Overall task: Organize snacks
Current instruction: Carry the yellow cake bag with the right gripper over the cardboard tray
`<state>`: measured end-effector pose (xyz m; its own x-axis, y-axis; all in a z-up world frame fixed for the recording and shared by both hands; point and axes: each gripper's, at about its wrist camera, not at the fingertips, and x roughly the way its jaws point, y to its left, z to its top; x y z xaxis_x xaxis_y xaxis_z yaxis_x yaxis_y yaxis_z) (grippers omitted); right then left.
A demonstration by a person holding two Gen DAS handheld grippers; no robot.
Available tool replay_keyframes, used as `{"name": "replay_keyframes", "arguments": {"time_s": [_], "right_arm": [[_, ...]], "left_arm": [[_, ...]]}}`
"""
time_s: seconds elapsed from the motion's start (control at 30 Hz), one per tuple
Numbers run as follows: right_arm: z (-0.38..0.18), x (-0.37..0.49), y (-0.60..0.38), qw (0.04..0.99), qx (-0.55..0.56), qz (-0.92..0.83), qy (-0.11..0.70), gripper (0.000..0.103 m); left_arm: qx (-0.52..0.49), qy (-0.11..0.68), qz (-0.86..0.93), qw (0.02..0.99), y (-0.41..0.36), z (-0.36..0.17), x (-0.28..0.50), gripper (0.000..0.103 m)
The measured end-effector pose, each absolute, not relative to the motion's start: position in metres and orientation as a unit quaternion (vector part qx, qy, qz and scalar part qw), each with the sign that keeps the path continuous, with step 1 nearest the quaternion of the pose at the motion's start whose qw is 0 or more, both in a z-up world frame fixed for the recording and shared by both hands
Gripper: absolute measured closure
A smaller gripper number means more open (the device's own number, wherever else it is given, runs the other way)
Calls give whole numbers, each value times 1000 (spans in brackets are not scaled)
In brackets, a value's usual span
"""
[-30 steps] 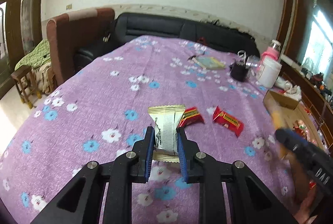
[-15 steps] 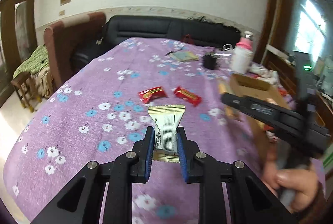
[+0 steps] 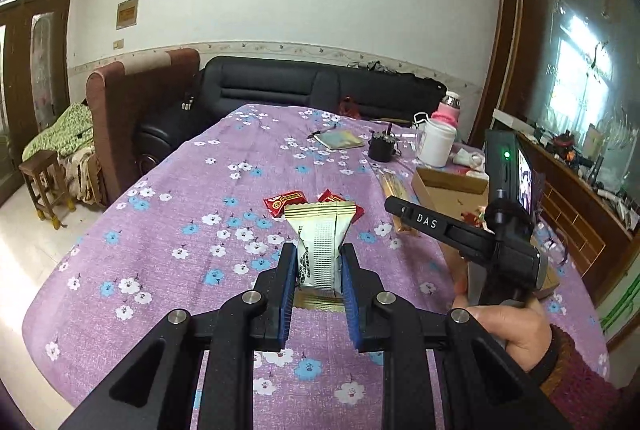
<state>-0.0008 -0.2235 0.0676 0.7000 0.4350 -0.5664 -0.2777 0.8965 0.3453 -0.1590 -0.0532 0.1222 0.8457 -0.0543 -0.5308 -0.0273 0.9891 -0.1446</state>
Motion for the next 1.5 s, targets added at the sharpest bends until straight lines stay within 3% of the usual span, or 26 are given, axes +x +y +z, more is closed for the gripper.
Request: {"name": "replay_keyframes", "arguments": {"time_s": [0.57, 1.5], "right_arm": [[119, -30, -234, 913, 93, 243, 314, 70], [115, -16, -265, 915, 85, 232, 319, 70]], "left_arm": [[-88, 273, -26, 958, -55, 126, -163, 81], [-106, 299, -26, 948, -49, 103, -130, 81]]}}
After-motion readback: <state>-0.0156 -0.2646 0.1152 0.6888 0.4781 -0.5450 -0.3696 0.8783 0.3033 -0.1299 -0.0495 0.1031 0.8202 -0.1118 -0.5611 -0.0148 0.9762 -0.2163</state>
